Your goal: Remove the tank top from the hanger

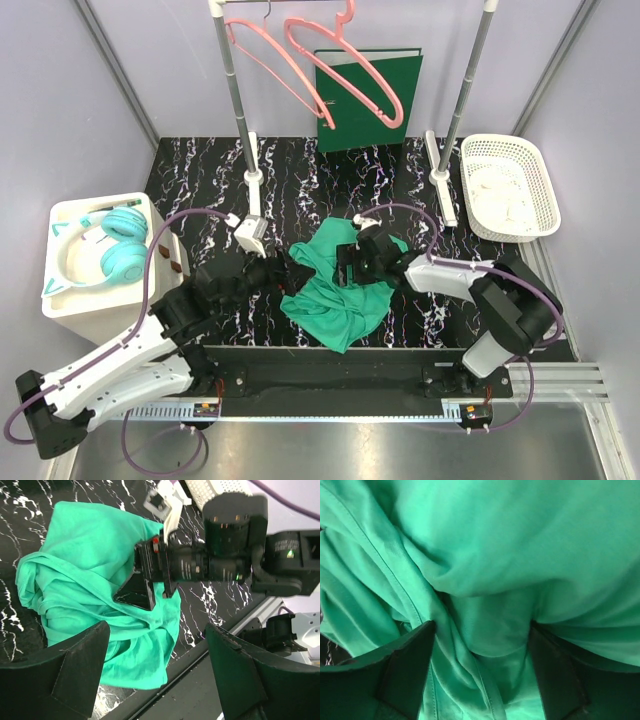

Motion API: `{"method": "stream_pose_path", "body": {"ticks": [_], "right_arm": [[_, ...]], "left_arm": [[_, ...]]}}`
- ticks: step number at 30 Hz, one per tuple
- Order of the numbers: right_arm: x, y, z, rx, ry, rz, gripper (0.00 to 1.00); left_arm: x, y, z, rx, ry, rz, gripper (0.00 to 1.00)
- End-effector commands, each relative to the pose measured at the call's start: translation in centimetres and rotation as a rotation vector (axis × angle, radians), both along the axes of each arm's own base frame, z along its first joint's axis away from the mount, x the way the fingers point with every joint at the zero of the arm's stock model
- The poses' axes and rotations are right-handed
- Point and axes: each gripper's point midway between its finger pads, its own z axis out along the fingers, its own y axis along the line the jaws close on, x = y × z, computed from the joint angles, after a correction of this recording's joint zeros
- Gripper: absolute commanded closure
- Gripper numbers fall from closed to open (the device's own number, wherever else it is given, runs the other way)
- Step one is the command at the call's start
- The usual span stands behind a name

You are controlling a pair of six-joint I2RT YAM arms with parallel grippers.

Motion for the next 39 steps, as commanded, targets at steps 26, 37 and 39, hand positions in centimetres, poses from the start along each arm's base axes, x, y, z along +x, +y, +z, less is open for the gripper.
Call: {"method": "stream_pose_path", "body": {"ticks": [26,37,39], "right_arm": [[8.6,-22.3,31.1,-0.16,-0.687,-0.766,1.0],[17.3,-34.9,38.8,-0.31,-0.806,-1.033,1.0],[18.2,-38.0,39.6,-0.342,-0.817,-1.081,1.0]], "left_arm": [[-0.7,0.1,1.9,-0.045,-0.079,-0.045,0.19],[-1.6,-0.6,3.3,-0.053,-0.1,-0.119,0.19],[-1.7,-0.4,3.7,-0.041,-0.109,-0.123,0.19]]}}
